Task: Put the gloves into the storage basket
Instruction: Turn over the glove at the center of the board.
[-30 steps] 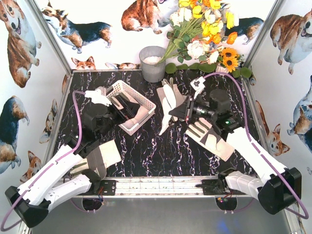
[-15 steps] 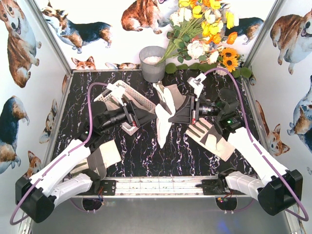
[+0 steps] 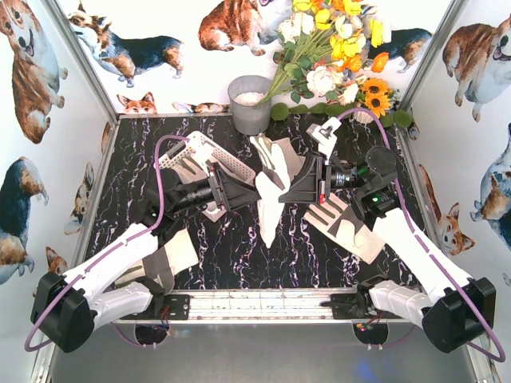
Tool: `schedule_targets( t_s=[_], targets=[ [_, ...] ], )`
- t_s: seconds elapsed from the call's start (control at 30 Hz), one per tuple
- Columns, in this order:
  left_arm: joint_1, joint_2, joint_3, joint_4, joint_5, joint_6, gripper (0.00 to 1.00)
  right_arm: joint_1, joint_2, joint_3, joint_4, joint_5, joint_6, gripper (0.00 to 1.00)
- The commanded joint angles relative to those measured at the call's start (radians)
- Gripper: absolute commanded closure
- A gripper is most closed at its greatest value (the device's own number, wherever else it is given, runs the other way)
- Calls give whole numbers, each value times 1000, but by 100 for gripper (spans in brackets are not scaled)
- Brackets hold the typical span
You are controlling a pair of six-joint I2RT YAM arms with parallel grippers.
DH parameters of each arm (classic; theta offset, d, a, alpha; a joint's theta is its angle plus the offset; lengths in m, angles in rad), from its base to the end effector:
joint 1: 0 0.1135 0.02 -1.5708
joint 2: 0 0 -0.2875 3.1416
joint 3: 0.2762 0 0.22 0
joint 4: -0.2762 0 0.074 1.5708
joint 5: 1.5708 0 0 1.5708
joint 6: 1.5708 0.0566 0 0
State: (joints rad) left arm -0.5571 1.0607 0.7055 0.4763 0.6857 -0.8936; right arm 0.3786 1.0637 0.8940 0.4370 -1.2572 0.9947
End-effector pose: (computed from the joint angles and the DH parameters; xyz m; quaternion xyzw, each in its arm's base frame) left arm 0.1643 -0.1446 0.3613 0.1435 0.6578 -0.6345 0.3797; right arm 0.1542 0.1193 0.4124 -0.2967 0.6093 0.6835 0.2712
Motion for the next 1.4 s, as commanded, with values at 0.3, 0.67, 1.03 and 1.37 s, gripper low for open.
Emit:
schedule_targets(
  t_s=[0.3, 0.67, 1.03, 1.37],
  targets=[
    [-19, 57, 18, 175, 109, -97, 40, 23, -33, 39, 91, -17, 37, 100],
    [-43, 119, 31, 365, 175, -209, 17, 62, -29, 56, 49, -17, -5, 100],
    [-53, 68, -26, 173, 54, -104, 66, 52, -26, 43, -237, 74, -231, 100],
    [-133, 113, -92, -216, -308, -73, 100, 22, 15, -120, -571, 394, -381, 95]
  ],
)
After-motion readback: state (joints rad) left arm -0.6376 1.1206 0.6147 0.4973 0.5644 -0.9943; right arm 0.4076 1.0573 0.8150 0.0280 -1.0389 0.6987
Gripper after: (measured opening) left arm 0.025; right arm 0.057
